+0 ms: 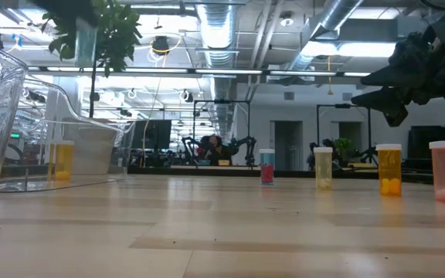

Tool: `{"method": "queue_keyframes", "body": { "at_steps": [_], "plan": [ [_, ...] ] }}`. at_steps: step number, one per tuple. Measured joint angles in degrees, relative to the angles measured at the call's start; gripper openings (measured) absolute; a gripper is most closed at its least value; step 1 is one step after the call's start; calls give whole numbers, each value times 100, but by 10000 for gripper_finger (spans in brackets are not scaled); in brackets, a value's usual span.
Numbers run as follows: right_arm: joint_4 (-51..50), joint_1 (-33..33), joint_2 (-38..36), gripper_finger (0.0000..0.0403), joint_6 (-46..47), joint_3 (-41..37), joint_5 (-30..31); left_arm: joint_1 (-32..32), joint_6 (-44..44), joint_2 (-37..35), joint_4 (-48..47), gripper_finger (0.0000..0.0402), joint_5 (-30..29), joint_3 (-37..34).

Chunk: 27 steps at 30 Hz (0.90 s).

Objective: Pick and place medicine bottles into bin by pill shape (circle, oval)
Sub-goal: Put the green tablet bottle into the top transparent bin

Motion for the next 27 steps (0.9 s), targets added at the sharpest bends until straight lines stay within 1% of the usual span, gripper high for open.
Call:
{"method": "queue_keyframes", "body": {
  "at_steps": [5,9,12,16,22,27],
  "plan": [
    [0,0,0,225,42,-1,0,198,-562,-445,66,119,-174,-959],
    [0,0,1,225,48,-1,0,383,-508,-716,674,119,-359,-1704],
    [0,0,1,225,48,-1,0,581,-139,-740,1397,119,-357,-2171],
    [0,0,0,225,63,1,0,828,682,-735,2424,119,-357,-2616],
    [0,0,2,225,63,-1,0,1218,1398,-736,3231,119,-329,-3001],
    [0,0,1,225,66,0,0,1454,2088,-699,3908,119,-143,-3269]
  ]
}}
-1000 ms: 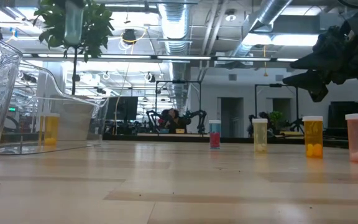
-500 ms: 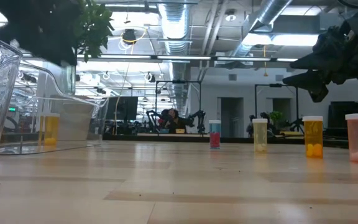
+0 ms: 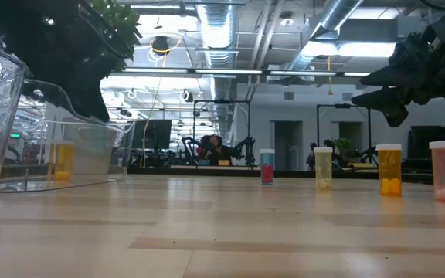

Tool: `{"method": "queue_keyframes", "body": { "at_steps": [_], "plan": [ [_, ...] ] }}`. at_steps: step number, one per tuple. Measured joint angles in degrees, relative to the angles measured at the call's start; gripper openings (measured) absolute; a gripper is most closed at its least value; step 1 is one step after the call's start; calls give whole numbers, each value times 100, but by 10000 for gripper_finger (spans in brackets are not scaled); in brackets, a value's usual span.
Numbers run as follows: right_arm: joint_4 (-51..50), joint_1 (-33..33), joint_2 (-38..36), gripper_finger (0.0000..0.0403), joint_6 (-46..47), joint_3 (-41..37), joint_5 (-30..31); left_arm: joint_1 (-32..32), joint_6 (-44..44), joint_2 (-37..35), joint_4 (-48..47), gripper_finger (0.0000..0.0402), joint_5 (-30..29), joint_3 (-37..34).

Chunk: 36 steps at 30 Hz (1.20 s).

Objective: Pick and place medicine bottles into bin by pill shape (circle, oval)
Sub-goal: Put the green tablet bottle into the top transparent bin

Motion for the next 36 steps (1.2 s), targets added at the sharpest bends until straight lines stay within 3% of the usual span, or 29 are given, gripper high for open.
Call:
{"method": "queue_keyframes", "body": {
  "at_steps": [14,36],
  "plan": [
    [0,-2,1,225,-7,0,2,181,452,7,583,119,139,-394],
    [0,0,0,225,-20,0,2,181,1502,13,1204,119,138,-394]
  ]
}}
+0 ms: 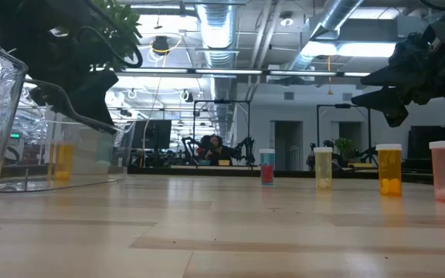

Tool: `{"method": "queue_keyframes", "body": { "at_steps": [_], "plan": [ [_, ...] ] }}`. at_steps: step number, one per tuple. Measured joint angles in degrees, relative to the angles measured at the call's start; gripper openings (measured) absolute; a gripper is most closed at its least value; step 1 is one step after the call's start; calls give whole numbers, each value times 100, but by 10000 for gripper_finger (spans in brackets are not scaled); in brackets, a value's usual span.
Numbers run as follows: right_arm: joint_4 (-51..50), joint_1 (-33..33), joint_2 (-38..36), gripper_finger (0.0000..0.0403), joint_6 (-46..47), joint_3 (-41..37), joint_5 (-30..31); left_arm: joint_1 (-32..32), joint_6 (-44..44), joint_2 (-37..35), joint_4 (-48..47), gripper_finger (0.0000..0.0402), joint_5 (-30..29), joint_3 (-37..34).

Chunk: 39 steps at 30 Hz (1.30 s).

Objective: Pick and place medicine bottles into bin by pill shape (circle, oval)
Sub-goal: Put the green tablet bottle into the top transparent bin

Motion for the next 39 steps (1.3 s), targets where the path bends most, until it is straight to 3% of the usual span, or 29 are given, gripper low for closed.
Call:
{"method": "queue_keyframes", "body": {
  "at_steps": [9,29,39],
  "plan": [
    [-1,-1,2,225,2,0,1,0,-314,437,42,119,-39,20],
    [-2,-1,1,225,8,0,0,2,-299,423,-268,122,321,30],
    [-2,0,-1,225,11,0,0,-2,92,389,-1387,122,387,649]
  ]
}}
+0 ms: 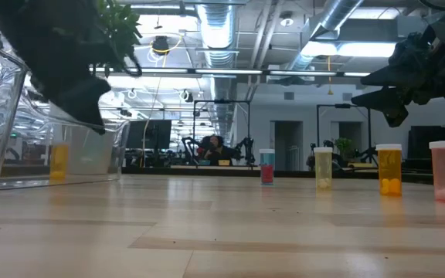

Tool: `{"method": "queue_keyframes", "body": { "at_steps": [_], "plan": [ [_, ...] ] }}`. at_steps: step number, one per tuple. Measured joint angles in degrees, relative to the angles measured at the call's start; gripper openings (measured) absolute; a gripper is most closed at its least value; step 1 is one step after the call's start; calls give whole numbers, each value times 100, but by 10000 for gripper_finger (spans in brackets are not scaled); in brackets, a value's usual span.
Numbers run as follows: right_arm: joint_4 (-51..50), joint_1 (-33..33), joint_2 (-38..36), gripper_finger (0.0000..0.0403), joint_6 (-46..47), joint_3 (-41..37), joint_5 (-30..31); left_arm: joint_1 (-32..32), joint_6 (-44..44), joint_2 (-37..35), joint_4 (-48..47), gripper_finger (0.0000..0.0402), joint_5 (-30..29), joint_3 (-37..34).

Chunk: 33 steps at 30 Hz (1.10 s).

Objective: Pick and place medicine bottles into bin by pill shape (circle, oval)
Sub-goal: Put the green tablet bottle into the top transparent bin

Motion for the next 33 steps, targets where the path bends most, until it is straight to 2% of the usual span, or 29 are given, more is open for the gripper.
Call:
{"method": "queue_keyframes", "body": {
  "at_steps": [9,13,19,22,26,33],
  "plan": [
    [0,0,2,225,-2,0,0,-117,55,-461,1,122,-82,181],
    [0,0,1,225,-4,0,0,-302,-52,-847,-446,122,-85,184],
    [0,-1,0,225,-9,0,0,-726,-69,-1622,-799,122,-535,-24],
    [0,0,1,225,-9,2,0,-896,-312,-2053,-444,122,-584,-550],
    [0,-2,0,225,-8,0,0,-1047,-220,-2401,522,120,-583,-1248],
    [0,0,2,225,-7,0,0,-1036,225,-2307,1382,113,-635,-1898]
  ]
}}
